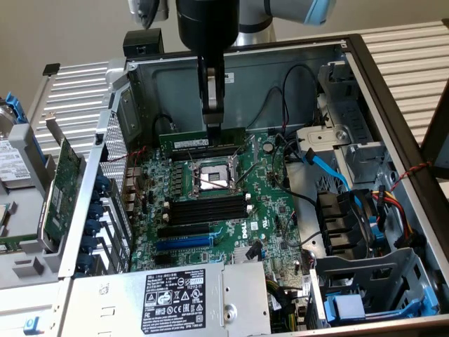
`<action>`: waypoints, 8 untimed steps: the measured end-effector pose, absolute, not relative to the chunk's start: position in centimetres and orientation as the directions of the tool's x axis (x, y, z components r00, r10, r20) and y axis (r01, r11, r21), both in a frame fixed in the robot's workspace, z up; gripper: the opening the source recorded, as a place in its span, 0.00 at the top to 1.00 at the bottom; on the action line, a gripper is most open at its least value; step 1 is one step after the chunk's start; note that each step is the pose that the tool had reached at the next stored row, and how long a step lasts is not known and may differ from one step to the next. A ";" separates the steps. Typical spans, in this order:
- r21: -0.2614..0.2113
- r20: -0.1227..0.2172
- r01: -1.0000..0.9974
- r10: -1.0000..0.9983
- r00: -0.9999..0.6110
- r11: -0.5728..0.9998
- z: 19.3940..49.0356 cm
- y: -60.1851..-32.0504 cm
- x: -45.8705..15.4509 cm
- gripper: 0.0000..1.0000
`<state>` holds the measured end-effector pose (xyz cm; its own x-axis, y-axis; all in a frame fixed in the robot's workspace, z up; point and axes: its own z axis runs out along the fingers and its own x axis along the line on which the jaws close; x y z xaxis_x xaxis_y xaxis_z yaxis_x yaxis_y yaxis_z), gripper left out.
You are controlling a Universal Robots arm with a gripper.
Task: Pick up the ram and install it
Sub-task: 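Insert the ram into the slot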
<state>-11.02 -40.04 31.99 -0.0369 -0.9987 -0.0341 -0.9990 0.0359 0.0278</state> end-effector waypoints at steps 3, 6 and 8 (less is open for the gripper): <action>0.027 -0.034 -0.999 -0.999 -0.037 0.036 31.7 -40.3 -11.0 0.88; 0.026 -0.034 -0.999 -0.999 -0.037 0.036 31.3 -40.4 -11.0 0.88; 0.026 -0.034 -0.999 -0.999 -0.037 0.036 30.9 -40.4 -11.0 0.88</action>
<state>-11.04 -40.39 30.93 -0.0374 -0.9987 -0.0343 -0.9990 0.0365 0.0256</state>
